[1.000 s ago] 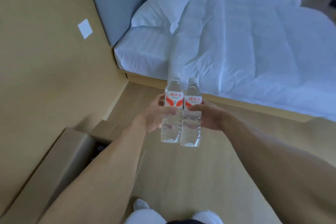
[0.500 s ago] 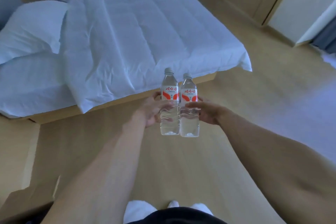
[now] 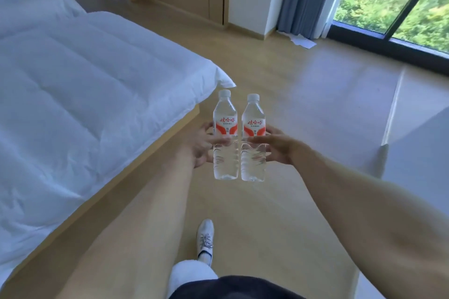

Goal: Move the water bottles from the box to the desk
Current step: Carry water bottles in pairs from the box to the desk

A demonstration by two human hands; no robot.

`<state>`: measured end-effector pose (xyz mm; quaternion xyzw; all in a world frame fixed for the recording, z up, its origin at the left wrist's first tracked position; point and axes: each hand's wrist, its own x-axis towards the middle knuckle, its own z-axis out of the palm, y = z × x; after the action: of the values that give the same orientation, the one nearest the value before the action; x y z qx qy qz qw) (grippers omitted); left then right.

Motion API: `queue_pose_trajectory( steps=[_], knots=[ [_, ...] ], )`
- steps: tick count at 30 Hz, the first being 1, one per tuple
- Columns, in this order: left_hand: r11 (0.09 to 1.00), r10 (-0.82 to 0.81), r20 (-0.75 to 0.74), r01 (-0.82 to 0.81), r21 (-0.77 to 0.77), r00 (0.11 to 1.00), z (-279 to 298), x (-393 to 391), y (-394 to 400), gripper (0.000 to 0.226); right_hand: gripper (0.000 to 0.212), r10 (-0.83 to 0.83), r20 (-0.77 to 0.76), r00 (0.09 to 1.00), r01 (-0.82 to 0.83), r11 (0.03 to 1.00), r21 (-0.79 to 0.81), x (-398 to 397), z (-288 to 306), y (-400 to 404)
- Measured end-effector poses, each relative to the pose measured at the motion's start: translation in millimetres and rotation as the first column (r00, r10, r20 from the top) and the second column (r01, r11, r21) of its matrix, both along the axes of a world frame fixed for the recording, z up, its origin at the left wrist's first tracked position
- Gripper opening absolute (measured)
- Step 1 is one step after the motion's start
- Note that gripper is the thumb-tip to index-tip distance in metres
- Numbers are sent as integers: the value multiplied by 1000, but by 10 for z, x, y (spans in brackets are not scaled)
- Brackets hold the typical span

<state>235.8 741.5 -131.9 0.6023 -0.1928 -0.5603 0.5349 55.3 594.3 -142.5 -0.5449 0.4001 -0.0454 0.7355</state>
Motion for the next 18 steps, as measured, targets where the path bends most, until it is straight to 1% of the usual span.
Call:
queue_pose_trajectory(
  steps=[2,9,18],
  knots=[
    [999,-53,-10,53,6,999,-52,97,-331,66,53,-49,-8,999,49,999,-2,39,-17,-227],
    [989,-142,-51,143,35,989,-68,569,-1349,64,53,-183,-22,983,184,983,18,364,44,-1009],
    [959,-283,-14,283,13,959,16,903,-2519,64,57,-330,-17,944,330,943,42,593,-4,-1898]
  ],
)
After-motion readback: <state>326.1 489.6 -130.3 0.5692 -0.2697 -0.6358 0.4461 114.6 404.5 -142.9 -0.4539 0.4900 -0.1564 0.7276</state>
